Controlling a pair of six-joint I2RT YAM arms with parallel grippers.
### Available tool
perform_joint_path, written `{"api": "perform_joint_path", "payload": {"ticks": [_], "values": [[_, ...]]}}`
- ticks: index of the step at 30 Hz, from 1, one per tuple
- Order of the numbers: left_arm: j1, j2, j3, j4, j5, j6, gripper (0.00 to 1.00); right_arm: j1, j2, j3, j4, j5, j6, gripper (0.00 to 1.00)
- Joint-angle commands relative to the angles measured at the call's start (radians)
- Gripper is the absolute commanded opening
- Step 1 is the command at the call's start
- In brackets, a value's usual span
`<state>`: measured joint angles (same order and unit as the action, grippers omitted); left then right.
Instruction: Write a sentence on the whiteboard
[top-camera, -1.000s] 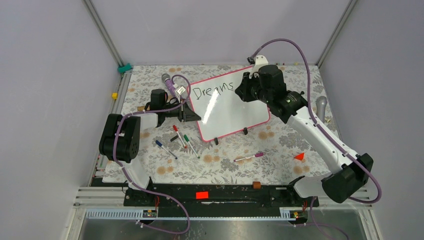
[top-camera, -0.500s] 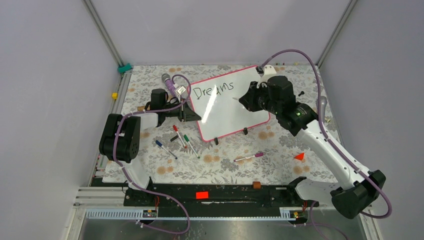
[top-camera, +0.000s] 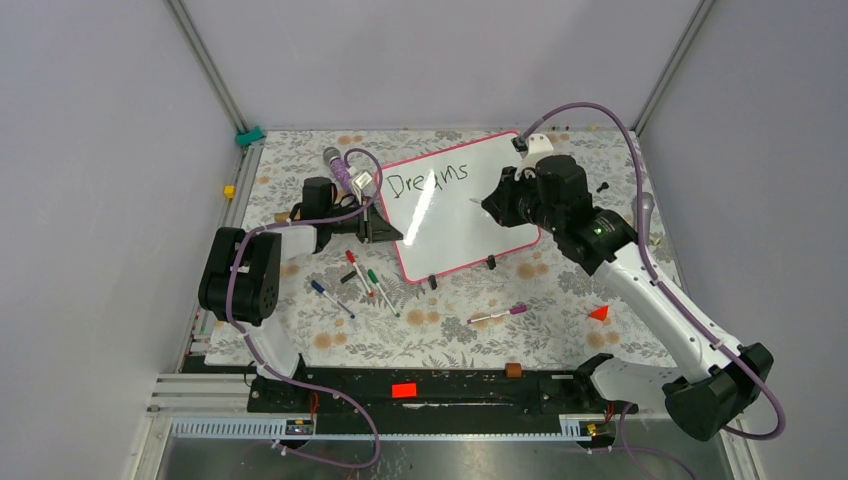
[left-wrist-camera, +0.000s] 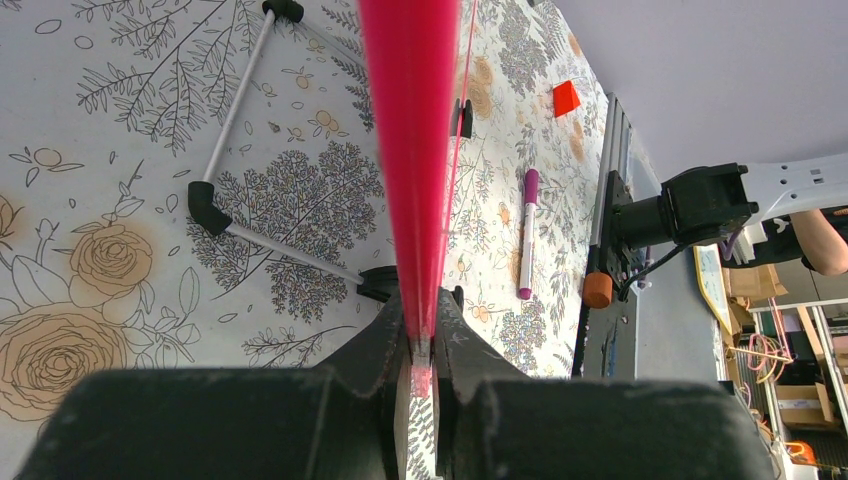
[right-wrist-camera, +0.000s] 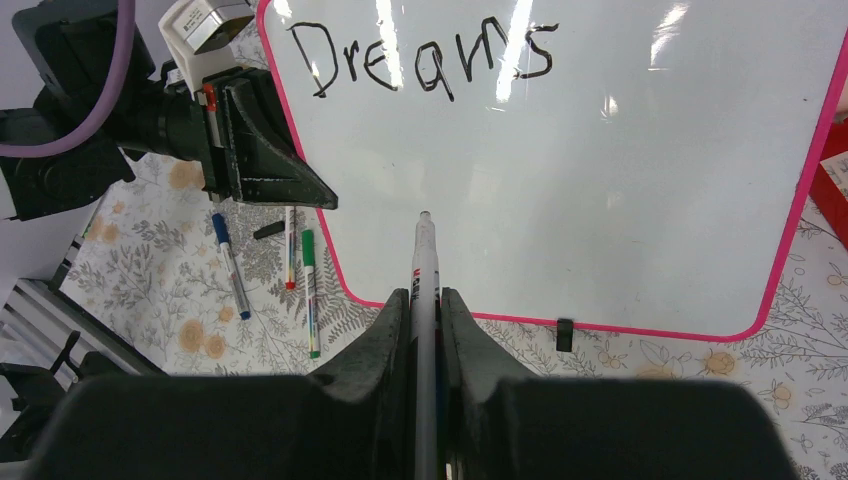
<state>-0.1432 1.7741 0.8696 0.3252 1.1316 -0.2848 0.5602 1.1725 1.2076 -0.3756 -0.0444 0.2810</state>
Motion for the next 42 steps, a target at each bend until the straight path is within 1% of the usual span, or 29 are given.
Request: {"api": "perform_joint_path", "payload": {"ticks": [1, 7, 12, 13, 17, 19, 23, 26, 35, 42], "values": [[-0.018, 0.047, 0.014, -0.030, -0.200, 0.039, 0.00, 0.003, 0.037, 0.039, 0.038, -0.005, -0.028, 0.00], [-0.021, 0.040, 0.005, -0.023, -0.197, 0.033, 0.00, 0.006, 0.145, 0.126, 0.115, -0.060, -0.018, 0.00], [-0.026, 0.047, 0.008, -0.028, -0.194, 0.037, 0.00, 0.027, 0.249, 0.213, 0.179, -0.052, -0.012, 0.00], [-0.028, 0.047, 0.008, -0.030, -0.195, 0.041, 0.00, 0.030, 0.274, 0.242, 0.181, -0.049, -0.011, 0.00], [-0.033, 0.051, 0.018, -0.050, -0.202, 0.052, 0.00, 0.035, 0.377, 0.389, 0.086, -0.060, -0.013, 0.00], [-0.034, 0.053, 0.023, -0.051, -0.204, 0.049, 0.00, 0.038, 0.367, 0.346, 0.139, -0.063, -0.013, 0.00], [-0.035, 0.052, 0.029, -0.056, -0.197, 0.046, 0.00, 0.038, 0.368, 0.309, 0.170, -0.062, -0.055, 0.00], [-0.034, 0.049, 0.025, -0.053, -0.199, 0.044, 0.00, 0.038, 0.371, 0.305, 0.166, -0.032, -0.082, 0.00], [-0.035, 0.055, 0.027, -0.061, -0.203, 0.053, 0.00, 0.040, 0.376, 0.299, 0.156, -0.058, -0.086, 0.00], [-0.036, 0.054, 0.027, -0.063, -0.205, 0.052, 0.00, 0.044, 0.360, 0.268, 0.144, -0.020, -0.112, 0.00]]}}
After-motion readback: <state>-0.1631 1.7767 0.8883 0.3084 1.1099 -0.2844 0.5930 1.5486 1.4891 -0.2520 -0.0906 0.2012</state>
